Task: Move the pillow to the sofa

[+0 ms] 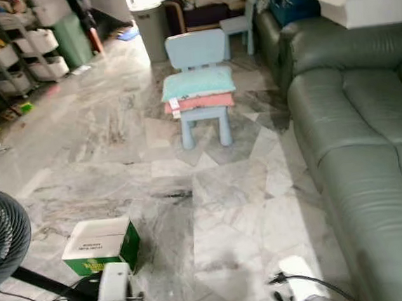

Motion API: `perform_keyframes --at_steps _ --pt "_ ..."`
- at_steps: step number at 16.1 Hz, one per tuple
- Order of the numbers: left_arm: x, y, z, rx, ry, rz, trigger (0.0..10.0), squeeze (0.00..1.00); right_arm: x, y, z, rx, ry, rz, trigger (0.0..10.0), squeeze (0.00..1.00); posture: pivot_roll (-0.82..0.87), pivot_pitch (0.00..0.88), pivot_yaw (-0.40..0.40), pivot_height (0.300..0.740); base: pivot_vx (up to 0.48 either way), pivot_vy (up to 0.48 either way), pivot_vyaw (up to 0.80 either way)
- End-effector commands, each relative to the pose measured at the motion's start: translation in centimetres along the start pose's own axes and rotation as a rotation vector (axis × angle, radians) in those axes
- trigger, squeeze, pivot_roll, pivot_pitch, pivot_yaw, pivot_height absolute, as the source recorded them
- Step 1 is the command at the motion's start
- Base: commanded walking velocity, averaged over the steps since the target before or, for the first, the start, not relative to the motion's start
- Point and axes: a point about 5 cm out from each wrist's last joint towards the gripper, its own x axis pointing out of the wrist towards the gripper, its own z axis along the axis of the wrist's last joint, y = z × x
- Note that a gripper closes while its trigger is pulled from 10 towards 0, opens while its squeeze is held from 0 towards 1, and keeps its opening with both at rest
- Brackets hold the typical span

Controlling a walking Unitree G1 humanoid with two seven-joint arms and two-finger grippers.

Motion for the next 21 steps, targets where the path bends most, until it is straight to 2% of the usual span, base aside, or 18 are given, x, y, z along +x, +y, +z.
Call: perform_keyframes --at_steps 1,8,12,13,14,15,16,18,21 --pt "-0.1 0.5 0.1 0.014 0.006 0.002 10.0 0.0 0.2 0.6 0.7 0.017 -0.018 0.019 10.0 0.0 -0.03 0.0 0.065 0.74 0.0 0.0 0.0" --pt "-0.2 1.4 0.2 0.028 0.001 0.031 10.0 0.0 0.2 0.9 0.5 0.001 -0.007 0.03 10.0 0.0 -0.02 0.0 0.054 0.74 0.0 0.0 0.0" --pt "-0.3 1.8 0.1 0.008 -0.002 0.045 10.0 0.0 0.2 0.8 0.6 0.02 -0.012 0.017 10.0 0.0 -0.01 0.0 0.055 0.74 0.0 0.0 0.0" --pt "-0.3 1.9 0.9 -0.015 -0.027 0.048 10.0 0.0 0.3 1.0 1.2 0.031 -0.026 0.016 10.0 0.0 0.0 0.0 0.046 0.74 0.0 0.0 0.0" --pt "-0.3 2.1 1.8 -0.045 -0.055 0.057 10.0 0.0 0.4 0.4 1.8 0.118 -0.052 -0.008 10.0 0.0 0.01 0.0 0.029 0.74 0.0 0.0 0.0" --pt "-0.3 2.2 1.8 -0.05 -0.058 0.057 10.0 0.0 0.4 0.3 1.8 0.136 -0.056 -0.012 10.0 0.0 0.01 0.0 0.029 0.74 0.0 0.0 0.0" --pt "-0.3 2.2 1.8 -0.033 -0.057 0.044 10.0 0.0 0.4 0.3 1.9 0.124 -0.057 -0.009 10.0 0.0 0.02 0.0 0.027 0.74 0.0 0.0 0.0" --pt "-0.5 3.1 0.9 -0.032 -0.031 0.072 10.0 0.0 0.2 0.0 0.7 0.064 -0.011 -0.009 10.0 0.0 0.01 0.0 0.027 0.74 0.0 0.0 0.0" --pt "-0.5 3.1 0.6 -0.048 -0.03 0.071 10.0 0.0 0.1 -0.4 0.7 0.077 -0.017 -0.014 10.0 0.0 0.0 0.0 0.034 0.74 0.0 0.0 0.0"
